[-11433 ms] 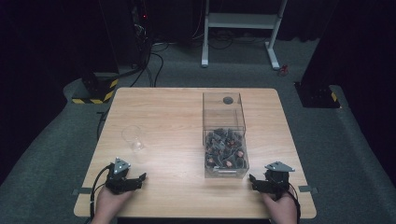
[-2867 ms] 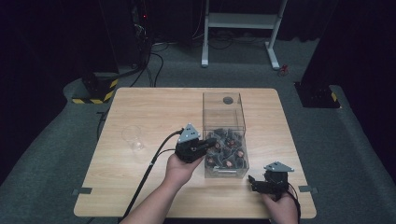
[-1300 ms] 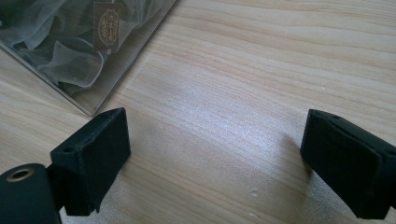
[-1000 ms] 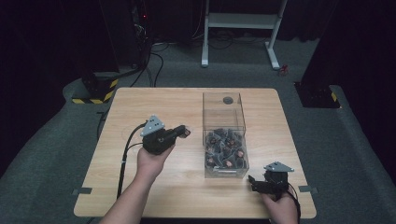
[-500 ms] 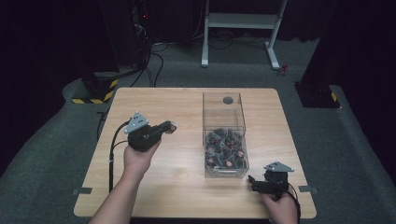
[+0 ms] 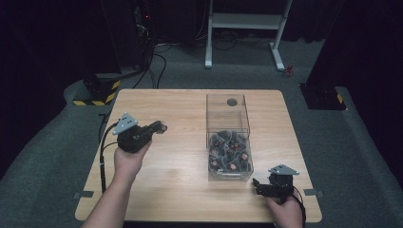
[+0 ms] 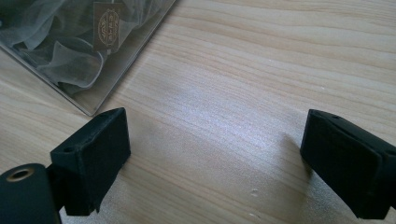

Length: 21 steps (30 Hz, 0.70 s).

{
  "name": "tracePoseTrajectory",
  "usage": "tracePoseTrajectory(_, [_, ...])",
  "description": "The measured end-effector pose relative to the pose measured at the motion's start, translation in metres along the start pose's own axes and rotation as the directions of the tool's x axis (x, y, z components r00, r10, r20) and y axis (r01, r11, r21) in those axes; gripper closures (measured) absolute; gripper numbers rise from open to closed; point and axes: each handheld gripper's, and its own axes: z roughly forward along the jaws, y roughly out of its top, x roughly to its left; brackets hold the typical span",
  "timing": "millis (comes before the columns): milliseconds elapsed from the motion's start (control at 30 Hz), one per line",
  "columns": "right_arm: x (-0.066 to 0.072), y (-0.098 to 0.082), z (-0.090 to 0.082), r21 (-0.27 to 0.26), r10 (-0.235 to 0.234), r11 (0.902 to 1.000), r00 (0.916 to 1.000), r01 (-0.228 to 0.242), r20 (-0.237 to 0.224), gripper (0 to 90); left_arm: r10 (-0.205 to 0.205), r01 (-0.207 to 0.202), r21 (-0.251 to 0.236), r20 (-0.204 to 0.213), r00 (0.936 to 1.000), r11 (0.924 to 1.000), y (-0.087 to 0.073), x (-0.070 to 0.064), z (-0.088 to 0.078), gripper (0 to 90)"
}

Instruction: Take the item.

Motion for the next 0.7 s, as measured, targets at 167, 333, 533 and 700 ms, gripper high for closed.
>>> tracePoseTrajectory(167, [0.0,0.0,0.0,0.0,0.0,1.0,1.0,0.0,0.0,8.1,-0.007,0.007,-0.002,-0.011,0.9999,1.0,-0.001,0.007,-0.004,90.0])
tracePoseTrajectory(333, [0.0,0.0,0.0,0.0,0.0,1.0,1.0,0.0,0.0,8.1,-0.021,0.02,-0.005,-0.028,0.9994,0.9998,-0.003,0.016,-0.01,90.0])
tracePoseTrajectory(533, [0.0,0.0,0.0,0.0,0.0,1.0,1.0,0.0,0.0,8.1,-0.029,0.029,-0.008,-0.05,0.9983,0.9996,-0.004,0.027,-0.018,90.0])
tracePoseTrajectory(700, [0.0,0.0,0.0,0.0,0.001,1.0,1.0,-0.001,0.0,8.1,-0.03,0.03,-0.005,-0.07,0.9971,0.9995,-0.005,0.034,-0.023,90.0])
